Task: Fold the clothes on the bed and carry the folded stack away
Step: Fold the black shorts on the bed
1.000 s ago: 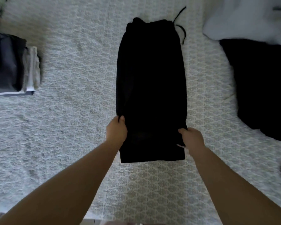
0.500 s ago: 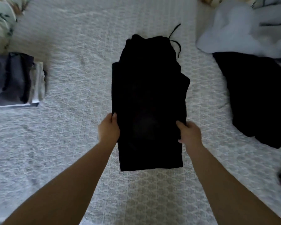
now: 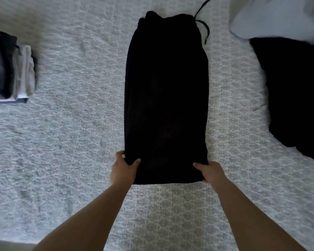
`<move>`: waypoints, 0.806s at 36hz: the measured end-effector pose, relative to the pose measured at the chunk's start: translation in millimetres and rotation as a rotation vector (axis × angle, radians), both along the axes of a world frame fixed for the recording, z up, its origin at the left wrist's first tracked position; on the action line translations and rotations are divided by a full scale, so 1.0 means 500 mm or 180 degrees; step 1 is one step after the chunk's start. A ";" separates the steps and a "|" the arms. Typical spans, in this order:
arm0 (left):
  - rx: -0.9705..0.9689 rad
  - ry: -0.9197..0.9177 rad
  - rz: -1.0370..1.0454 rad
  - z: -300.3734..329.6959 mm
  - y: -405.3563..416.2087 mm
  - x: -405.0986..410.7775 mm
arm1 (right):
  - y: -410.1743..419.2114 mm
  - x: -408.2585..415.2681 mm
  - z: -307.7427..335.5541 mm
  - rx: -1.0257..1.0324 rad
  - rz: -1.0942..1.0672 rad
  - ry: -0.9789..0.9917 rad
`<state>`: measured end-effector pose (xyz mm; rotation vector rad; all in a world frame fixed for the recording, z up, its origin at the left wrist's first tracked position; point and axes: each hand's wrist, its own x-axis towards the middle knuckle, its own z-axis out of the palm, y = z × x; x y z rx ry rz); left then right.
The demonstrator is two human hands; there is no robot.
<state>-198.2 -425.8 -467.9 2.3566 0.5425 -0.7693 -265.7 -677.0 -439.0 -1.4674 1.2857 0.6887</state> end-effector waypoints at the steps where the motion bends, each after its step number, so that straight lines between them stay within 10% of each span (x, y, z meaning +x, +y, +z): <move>1: 0.0075 -0.0207 -0.0037 0.003 -0.002 0.000 | -0.002 0.001 -0.001 -0.0010 0.0042 -0.0012; 19: 0.0880 -0.0287 -0.0561 -0.010 -0.025 0.041 | 0.008 0.022 -0.040 -0.0039 -0.0132 -0.0243; 29: -0.0086 -0.0414 0.0593 -0.016 0.002 0.021 | 0.006 0.007 -0.027 -0.0567 0.0260 -0.0462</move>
